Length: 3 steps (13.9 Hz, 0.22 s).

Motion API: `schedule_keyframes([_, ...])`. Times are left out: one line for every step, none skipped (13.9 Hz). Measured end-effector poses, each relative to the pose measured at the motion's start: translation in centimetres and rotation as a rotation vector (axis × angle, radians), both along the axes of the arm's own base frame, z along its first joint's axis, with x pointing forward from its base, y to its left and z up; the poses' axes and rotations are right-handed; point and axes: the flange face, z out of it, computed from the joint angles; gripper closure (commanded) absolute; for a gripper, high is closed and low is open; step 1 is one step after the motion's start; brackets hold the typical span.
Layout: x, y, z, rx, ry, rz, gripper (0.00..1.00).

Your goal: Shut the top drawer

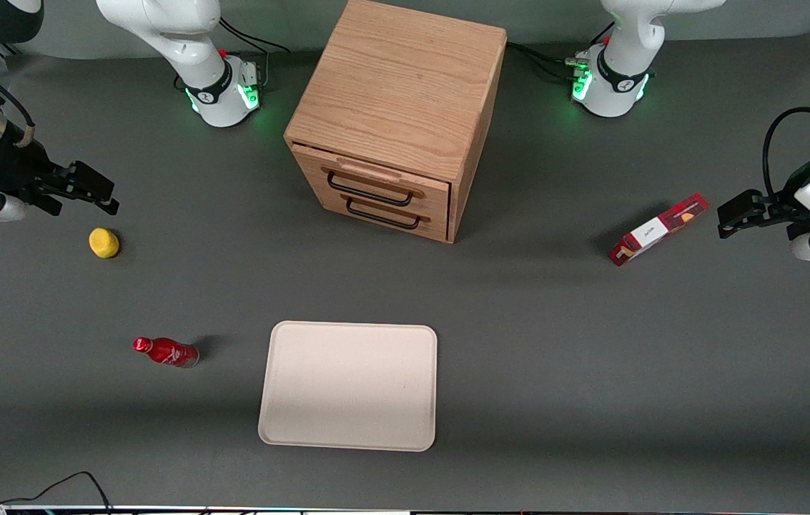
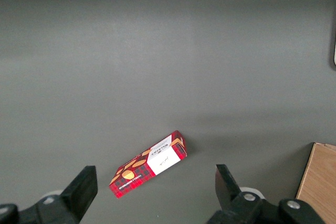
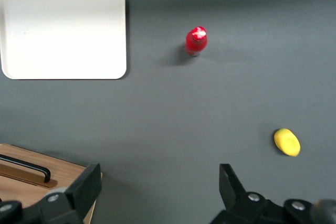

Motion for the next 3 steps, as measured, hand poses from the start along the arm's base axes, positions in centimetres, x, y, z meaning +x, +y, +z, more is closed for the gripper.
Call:
schedule_keyframes([-0.23,-0.42,0.04,-0.008,0.005,-0.007,0.0])
schedule_keyframes([-0.46,-0.66,0.11,-0.014,0.013,-0.01,0.0])
schedule_keyframes([-0.71,-0.77,0.22,-0.017,0.018,-0.012,0.0])
